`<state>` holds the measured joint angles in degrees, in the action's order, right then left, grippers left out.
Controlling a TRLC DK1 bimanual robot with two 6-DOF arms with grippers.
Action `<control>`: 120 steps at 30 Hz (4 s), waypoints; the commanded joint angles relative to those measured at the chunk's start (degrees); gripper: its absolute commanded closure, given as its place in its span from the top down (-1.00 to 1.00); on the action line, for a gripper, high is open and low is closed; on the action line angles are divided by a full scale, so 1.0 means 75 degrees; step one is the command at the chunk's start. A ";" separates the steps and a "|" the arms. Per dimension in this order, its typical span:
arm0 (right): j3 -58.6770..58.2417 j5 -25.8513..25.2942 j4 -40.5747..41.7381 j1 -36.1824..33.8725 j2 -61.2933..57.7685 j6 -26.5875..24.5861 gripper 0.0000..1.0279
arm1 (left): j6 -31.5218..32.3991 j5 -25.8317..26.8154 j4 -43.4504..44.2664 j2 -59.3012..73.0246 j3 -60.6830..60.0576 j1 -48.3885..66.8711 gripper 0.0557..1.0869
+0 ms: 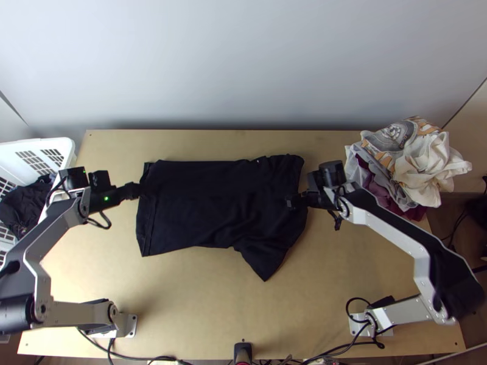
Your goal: Fold the t-shirt
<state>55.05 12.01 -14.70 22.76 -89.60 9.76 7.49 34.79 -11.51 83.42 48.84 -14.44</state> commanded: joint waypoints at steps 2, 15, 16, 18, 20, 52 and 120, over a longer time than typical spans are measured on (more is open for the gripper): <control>-0.0824 0.0086 -0.0091 0.0070 0.1728 0.0058 0.94 | -0.0881 0.0331 -0.1946 -0.1279 -0.0137 -0.0349 0.82; -0.1105 0.1223 -0.2599 0.1992 0.2924 0.0668 0.93 | -0.3330 0.0835 -0.5227 -0.2345 -0.0430 -0.0852 0.82; -0.1000 0.1375 -0.2775 0.2062 0.2935 0.0714 0.93 | -0.3424 0.0835 -0.5263 -0.2368 -0.0500 -0.0841 0.82; -0.0847 0.1516 -0.3103 0.2250 0.2924 0.0726 0.93 | -0.3658 0.0811 -0.5321 -0.2368 -0.0653 -0.0782 0.82; -0.0754 0.1539 -0.3302 0.2414 0.2935 0.0714 0.93 | -0.3764 0.0753 -0.5321 -0.2333 -0.0735 -0.0688 0.82; -0.1738 0.1727 -0.2517 0.3152 0.1775 0.0632 0.89 | -0.3553 -0.0994 -0.3388 0.0233 -0.0723 0.0612 0.82; 0.3078 0.1410 -0.0630 -0.1172 -0.1483 0.0445 -0.95 | 0.1486 0.0483 -0.3130 0.3468 0.5394 -0.0220 -0.93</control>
<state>76.82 22.52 -20.78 16.91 -95.31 14.04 17.67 40.69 -35.40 100.20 84.12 -16.97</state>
